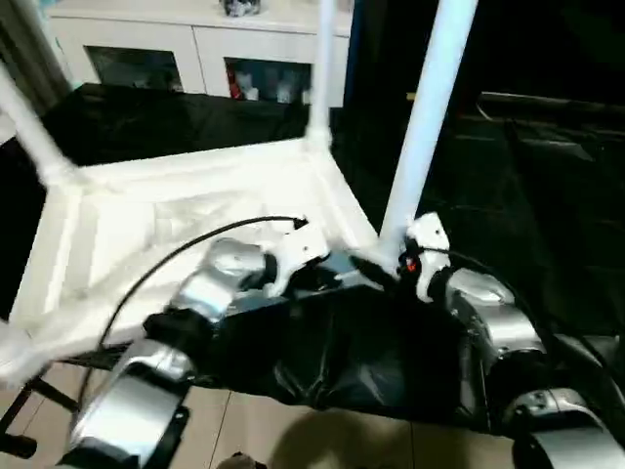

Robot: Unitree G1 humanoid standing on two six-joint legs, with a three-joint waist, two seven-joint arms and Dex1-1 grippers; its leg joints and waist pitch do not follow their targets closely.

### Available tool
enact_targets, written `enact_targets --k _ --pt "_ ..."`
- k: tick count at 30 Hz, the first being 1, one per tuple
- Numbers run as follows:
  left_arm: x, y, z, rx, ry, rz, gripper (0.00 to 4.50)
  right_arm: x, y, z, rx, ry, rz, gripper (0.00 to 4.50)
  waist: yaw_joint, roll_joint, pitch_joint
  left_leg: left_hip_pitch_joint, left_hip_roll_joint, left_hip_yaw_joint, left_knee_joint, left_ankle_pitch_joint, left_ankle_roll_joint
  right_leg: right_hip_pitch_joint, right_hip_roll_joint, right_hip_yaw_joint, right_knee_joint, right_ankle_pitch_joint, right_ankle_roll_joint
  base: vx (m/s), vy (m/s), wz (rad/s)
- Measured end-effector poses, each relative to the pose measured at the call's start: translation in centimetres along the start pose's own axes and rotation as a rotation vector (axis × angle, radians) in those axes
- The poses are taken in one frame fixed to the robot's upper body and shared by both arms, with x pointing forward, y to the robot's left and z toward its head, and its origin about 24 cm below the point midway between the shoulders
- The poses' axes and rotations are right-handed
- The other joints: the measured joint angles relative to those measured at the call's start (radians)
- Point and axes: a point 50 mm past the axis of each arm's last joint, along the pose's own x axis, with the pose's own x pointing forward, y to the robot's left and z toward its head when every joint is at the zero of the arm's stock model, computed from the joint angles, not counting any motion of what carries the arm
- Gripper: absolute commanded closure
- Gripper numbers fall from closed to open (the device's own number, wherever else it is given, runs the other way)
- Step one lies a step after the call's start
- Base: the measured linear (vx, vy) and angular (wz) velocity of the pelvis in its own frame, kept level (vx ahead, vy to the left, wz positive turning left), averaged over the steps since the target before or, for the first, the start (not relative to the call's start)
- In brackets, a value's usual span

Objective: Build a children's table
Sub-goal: Rotate leg to tighten

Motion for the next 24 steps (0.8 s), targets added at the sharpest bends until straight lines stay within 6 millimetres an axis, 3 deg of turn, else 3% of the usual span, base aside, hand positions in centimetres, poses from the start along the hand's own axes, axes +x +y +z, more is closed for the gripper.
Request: enact_targets --k 11,15,24 --pt "-2.3 -0.8 -0.8 0.048 0.016 -0.204 4.50 -2.6 2.0 0.0 -0.051 0.065 0.394 0.70 0.030 -0.001 0.001 -0.001 0.000 0.000 0.000 0.000 0.000 0.000 0.000 0.000 0.000 -0.001 0.001 0.000 0.000 0.00" --pt "-2.8 -0.9 -1.0 0.056 0.027 -0.234 4.50 -2.6 2.4 0.1 -0.057 0.072 0.439 0.83 0.034 -0.001 0.001 -0.001 0.000 0.000 0.000 0.000 0.000 0.000 0.000 0.000 0.000 -0.003 0.004 0.000 0.000 0.00" --pt "-3.2 -1.1 -1.2 0.058 0.031 -0.273 4.50 -2.7 3.0 0.0 -0.052 0.075 0.469 1.58 0.045 -0.001 0.001 -0.001 0.000 0.000 -0.001 0.000 0.000 -0.001 0.000 0.000 0.000 -0.002 0.003 0.000 0.000 0.00"
